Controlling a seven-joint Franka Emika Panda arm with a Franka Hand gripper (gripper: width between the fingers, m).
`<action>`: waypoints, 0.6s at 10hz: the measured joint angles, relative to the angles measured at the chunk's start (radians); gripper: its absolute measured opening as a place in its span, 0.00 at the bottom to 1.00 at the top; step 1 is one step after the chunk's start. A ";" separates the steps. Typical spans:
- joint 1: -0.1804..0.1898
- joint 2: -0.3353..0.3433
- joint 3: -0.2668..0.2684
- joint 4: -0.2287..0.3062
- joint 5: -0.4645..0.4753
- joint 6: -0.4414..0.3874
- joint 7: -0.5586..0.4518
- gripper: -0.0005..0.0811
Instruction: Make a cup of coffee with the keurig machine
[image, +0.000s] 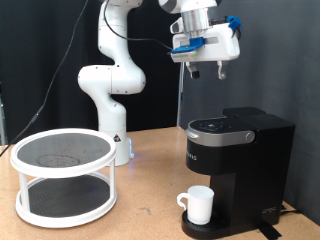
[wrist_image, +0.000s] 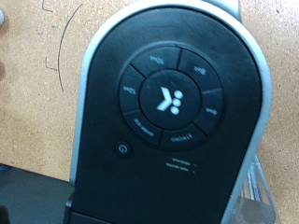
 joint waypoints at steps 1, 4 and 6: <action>0.000 0.027 0.001 0.018 -0.003 -0.006 0.001 0.91; 0.001 0.086 0.003 0.066 -0.021 -0.094 -0.013 0.91; 0.001 0.123 0.012 0.084 -0.052 -0.136 -0.010 0.77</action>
